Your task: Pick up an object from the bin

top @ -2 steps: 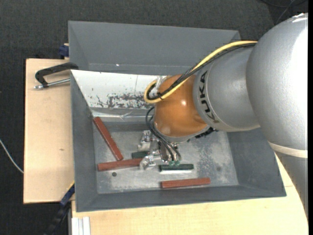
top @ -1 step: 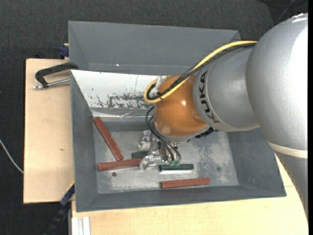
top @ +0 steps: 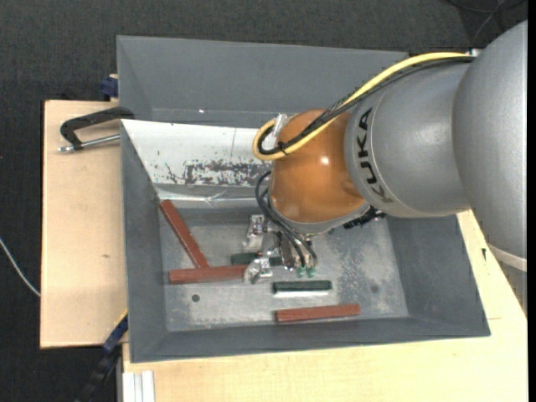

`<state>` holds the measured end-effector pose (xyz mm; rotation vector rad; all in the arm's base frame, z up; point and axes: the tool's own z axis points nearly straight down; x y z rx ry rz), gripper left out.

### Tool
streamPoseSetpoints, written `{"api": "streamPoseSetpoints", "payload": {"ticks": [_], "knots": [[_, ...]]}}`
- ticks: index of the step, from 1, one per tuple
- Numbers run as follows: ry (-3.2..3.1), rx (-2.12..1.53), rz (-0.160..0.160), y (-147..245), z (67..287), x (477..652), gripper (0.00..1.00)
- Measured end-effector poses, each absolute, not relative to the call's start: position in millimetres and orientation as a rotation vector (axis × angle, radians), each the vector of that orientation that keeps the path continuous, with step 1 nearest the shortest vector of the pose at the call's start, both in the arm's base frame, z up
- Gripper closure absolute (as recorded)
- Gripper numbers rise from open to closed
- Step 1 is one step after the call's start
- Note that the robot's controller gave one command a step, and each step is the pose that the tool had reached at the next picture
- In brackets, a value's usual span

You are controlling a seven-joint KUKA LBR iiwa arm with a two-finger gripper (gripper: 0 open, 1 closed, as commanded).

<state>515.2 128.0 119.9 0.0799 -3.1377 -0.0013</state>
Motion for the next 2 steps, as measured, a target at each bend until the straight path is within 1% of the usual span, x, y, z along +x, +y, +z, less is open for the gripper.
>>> {"api": "streamPoseSetpoints", "payload": {"ticks": [1,2], "knots": [[-3.147,0.051,-0.004,140.5,164.2,514.8,1.00],[-3.141,0.072,-0.002,133.6,204.7,513.6,1.00]]}}
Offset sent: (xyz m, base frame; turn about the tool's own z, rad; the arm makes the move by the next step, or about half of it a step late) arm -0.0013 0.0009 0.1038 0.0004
